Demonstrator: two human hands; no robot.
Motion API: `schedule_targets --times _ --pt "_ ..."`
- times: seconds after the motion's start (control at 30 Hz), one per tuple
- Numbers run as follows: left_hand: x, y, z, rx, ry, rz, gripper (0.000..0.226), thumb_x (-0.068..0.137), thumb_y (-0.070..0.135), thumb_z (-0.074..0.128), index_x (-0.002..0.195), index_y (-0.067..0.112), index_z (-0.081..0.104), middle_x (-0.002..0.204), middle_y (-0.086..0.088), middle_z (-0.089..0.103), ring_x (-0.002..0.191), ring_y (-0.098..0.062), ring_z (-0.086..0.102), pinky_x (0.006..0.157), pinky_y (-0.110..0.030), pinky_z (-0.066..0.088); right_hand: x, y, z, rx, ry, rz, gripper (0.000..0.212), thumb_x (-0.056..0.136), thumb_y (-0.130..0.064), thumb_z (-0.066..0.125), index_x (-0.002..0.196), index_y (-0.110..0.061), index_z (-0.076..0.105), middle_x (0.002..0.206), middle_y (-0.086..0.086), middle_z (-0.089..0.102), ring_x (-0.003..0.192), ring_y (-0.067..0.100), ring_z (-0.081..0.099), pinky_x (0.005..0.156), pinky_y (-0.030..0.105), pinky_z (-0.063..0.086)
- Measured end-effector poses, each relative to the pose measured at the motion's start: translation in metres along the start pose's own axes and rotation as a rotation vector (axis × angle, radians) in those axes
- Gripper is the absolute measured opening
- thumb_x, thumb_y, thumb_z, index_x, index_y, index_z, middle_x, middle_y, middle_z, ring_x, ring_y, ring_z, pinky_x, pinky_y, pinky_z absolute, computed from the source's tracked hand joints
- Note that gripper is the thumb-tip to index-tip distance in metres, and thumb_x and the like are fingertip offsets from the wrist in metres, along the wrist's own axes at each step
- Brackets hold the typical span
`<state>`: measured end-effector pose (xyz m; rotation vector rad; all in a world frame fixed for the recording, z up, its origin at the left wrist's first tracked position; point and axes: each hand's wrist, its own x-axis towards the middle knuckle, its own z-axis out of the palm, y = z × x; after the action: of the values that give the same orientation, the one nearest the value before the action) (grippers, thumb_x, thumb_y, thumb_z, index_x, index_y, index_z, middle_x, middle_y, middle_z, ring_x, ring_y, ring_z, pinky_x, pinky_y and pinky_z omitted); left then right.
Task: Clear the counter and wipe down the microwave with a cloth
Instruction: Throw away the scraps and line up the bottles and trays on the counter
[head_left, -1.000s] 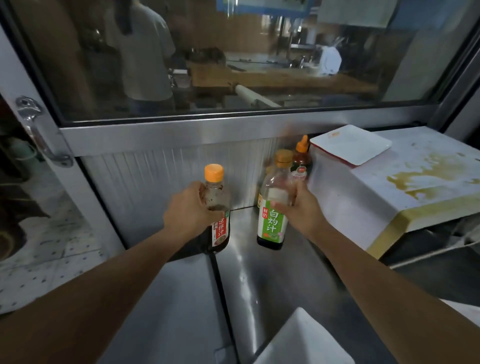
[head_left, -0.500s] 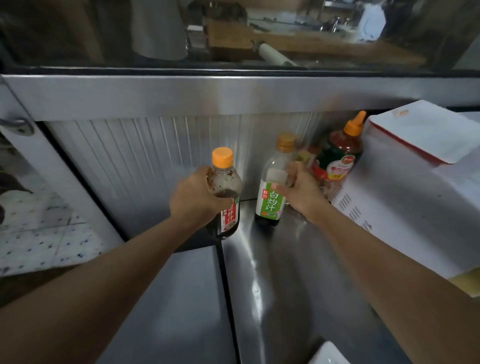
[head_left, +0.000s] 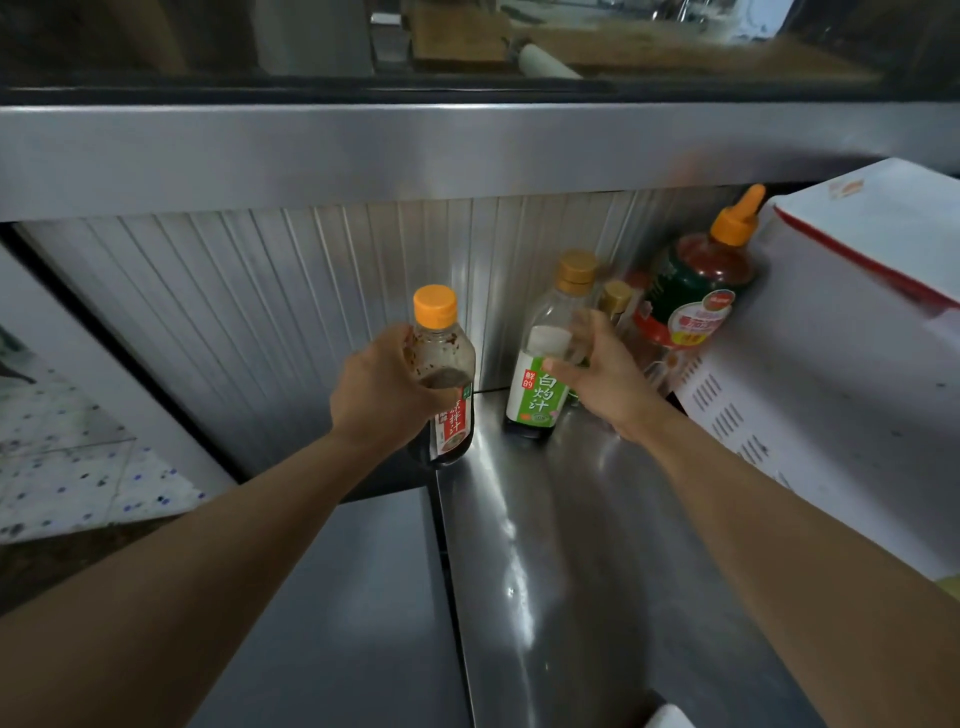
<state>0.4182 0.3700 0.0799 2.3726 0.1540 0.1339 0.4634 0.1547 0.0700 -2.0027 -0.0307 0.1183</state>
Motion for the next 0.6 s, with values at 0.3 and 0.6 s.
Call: schedule_targets --times 0.3,0.6 --pt "0.000 0.001 -0.002 0.009 -0.004 0.035 0.062 0.064 0.034 0.083 0.116 0.017 0.052 0.108 -0.003 0.064 0.099 -0.024 0.061 0.085 -0.047 0.054 -0.035 0.024 0.025 -0.224 0.279 0.143 0.046 0.077 -0.010 0.073 0.114 -0.009 0.045 0.105 0.006 0.060 0.098 0.019 0.059 0.075 0.023 0.043" --pt "0.019 -0.015 0.004 -0.007 -0.002 0.046 0.061 0.066 0.034 0.081 0.118 0.022 0.051 0.108 0.001 0.064 0.100 -0.021 0.061 0.087 -0.044 0.053 -0.010 0.040 0.093 -0.101 0.428 0.396 0.078 0.075 -0.022 0.079 0.127 -0.001 0.024 0.128 0.015 0.046 0.113 0.033 0.053 0.084 0.031 0.042"
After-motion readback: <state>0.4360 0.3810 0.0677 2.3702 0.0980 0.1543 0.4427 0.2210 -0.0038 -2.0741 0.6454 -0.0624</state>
